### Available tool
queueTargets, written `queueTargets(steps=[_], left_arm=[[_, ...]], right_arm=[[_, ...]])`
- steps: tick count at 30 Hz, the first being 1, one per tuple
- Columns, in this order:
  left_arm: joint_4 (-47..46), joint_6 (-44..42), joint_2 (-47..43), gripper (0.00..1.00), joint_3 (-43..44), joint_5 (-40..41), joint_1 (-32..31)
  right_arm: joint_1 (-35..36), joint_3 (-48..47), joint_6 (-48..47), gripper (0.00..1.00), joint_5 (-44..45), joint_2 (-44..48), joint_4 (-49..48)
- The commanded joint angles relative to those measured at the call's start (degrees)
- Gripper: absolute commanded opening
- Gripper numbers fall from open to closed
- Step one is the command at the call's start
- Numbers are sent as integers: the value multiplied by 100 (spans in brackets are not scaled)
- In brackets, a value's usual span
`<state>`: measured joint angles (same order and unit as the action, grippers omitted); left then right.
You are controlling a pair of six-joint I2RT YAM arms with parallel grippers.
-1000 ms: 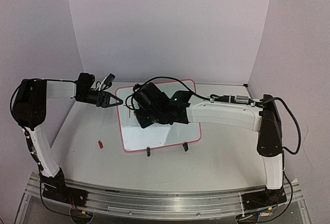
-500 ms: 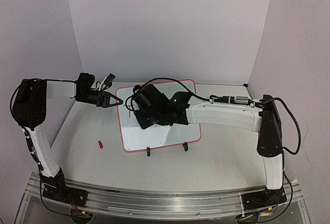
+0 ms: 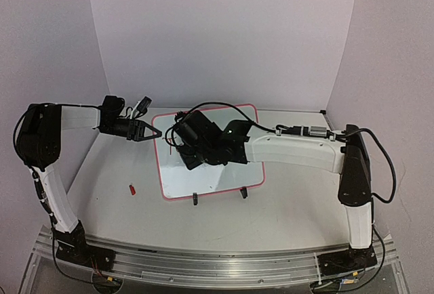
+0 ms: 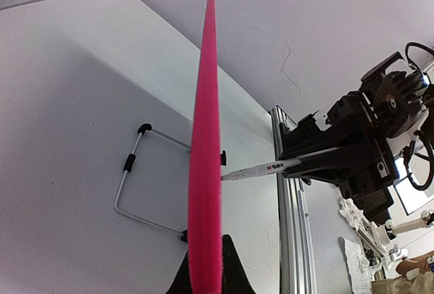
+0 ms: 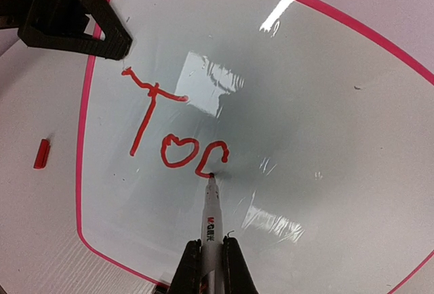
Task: Write a sentence on the whiteboard
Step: Write on the whiteboard with the whiteboard.
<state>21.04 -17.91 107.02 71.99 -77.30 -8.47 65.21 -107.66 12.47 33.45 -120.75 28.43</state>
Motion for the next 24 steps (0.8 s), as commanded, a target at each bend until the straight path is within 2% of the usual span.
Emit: queueTargets(steps=[1, 24], left_arm=[[50, -556, 64, 0, -35, 338, -163], [48, -566, 116, 0, -20, 262, -158]], right_arm=[[-107, -263, -111, 0, 444, 8, 154], [-147, -824, -431, 0, 567, -300, 57]])
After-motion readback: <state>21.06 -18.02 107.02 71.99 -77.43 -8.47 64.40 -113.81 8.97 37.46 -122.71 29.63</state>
